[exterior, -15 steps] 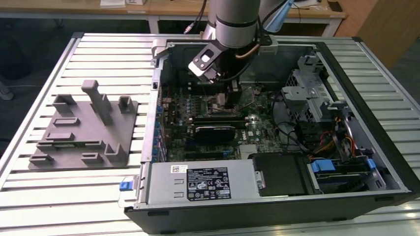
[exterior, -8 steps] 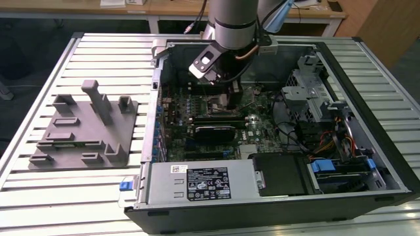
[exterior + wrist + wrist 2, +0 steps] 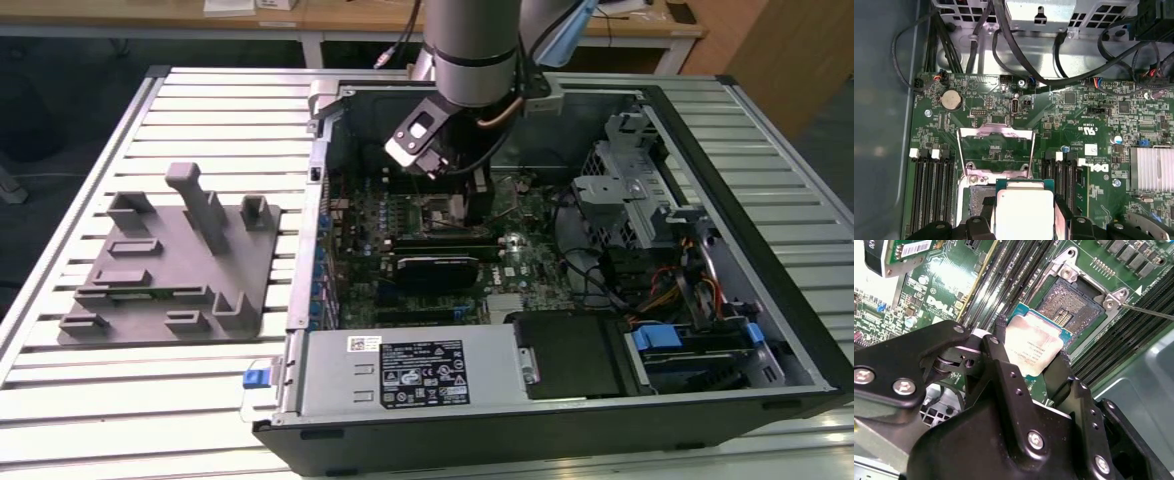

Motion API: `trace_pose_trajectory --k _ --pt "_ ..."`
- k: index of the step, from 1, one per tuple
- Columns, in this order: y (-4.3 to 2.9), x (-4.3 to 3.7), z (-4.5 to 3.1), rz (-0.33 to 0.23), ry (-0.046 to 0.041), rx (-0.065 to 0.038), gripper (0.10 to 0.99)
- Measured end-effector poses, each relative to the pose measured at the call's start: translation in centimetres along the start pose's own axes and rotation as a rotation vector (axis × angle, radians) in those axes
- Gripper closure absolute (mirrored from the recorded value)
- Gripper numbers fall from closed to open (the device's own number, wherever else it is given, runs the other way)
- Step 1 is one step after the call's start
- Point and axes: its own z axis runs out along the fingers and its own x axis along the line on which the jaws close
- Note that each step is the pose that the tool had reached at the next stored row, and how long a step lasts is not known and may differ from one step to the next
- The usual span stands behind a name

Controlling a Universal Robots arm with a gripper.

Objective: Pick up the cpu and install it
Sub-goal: 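Place the cpu into insertion slot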

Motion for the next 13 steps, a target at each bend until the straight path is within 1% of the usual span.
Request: trace_pose_trajectory --k 3,10,13 --pt "-0.04 0.06 0.21 0.000 -0.0001 -0.001 0.541" --pt "-0.31 0.53 0.40 0.000 -0.0001 -0.001 0.541" --pt "-0.33 0.60 0.53 0.000 0.0007 -0.001 0.541"
